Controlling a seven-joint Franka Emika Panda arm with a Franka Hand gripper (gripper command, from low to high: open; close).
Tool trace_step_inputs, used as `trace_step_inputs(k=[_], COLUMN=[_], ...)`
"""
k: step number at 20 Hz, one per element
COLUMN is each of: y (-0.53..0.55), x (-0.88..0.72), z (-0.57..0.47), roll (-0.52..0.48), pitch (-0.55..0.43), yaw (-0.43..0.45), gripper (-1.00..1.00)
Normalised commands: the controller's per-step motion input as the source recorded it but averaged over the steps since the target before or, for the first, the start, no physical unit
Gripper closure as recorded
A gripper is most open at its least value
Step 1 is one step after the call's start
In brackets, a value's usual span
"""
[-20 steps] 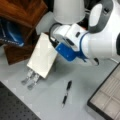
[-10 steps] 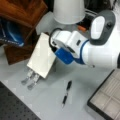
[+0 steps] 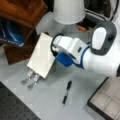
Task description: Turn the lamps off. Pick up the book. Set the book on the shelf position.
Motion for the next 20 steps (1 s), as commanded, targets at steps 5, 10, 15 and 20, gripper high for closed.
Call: trace_step_inputs(k=[5, 10, 15, 20], y=[0.01, 0.01, 0.00, 0.01], x=[0.16, 0.08, 0.03, 0.02], z=[-0.22, -0.16, -0.16, -0.12], roll=[-0.491, -0.447, -0.421, -0.339], pitch=[-0.017, -0.014, -0.014, -0.030], yaw=[0.045, 0.064, 0.087, 0.079], gripper=[-1.00, -1.00, -1.00, 1.00])
